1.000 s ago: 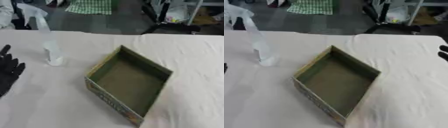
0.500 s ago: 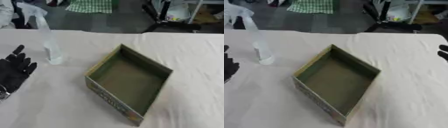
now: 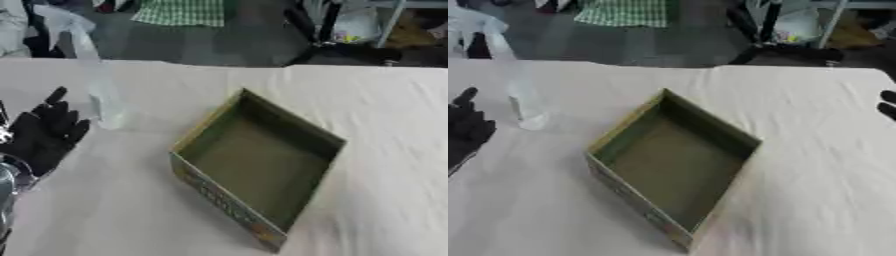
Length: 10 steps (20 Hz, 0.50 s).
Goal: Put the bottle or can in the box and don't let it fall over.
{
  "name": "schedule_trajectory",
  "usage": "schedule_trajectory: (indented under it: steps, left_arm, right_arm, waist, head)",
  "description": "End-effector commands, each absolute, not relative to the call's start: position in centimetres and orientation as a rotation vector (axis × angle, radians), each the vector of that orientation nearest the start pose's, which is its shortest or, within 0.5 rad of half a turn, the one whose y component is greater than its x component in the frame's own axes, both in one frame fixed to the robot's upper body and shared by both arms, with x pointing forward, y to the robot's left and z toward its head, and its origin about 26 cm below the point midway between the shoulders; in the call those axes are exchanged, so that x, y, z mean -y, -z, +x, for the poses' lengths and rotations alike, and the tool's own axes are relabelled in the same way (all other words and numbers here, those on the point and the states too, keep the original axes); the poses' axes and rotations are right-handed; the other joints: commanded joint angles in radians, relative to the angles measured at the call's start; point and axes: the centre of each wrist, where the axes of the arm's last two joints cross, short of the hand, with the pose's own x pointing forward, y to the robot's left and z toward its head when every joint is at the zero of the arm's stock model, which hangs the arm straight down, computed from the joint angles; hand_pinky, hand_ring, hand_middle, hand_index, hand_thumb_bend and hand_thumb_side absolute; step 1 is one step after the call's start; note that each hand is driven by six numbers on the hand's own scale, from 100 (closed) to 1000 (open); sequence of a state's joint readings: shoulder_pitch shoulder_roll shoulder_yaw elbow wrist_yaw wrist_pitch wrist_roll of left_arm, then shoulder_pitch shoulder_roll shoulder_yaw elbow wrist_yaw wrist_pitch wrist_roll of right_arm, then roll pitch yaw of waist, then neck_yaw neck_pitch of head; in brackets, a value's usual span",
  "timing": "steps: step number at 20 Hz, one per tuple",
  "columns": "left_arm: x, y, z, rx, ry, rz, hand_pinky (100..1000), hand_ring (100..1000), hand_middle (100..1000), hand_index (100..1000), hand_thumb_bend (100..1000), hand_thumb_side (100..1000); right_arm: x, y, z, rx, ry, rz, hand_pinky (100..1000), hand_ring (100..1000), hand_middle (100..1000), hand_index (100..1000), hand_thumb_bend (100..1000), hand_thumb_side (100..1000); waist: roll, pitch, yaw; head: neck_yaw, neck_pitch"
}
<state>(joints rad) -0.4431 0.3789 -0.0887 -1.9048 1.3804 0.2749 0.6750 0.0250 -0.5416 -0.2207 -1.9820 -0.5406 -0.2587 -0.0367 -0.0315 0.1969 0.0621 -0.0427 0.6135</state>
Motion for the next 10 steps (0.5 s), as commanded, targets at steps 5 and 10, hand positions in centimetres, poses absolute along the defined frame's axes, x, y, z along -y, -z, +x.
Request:
schedule_trajectory:
  steps: [5,10]
  left_arm:
    - [-23.2,-23.0,33.3,1.404,-0.531,-0.795,100,100,100,984,557,1000]
    - [-22.9,-23.4,33.8,1.416,-0.544,-0.795,100,100,100,984,561,1000]
  right_arm:
    - [37.3,-17.5,25.1,2.299,-0.053,-0.043,863,826,821,891,100,678]
    - [37.2,-17.5,25.2,2.299,-0.051,-0.04,864,826,822,891,100,680]
  waist:
    - [0.001,-0.02,-0.002]
    - [0.001,-0.019,-0.003]
  head:
    - [0.009,-0.012]
    - [0.013,-0.018]
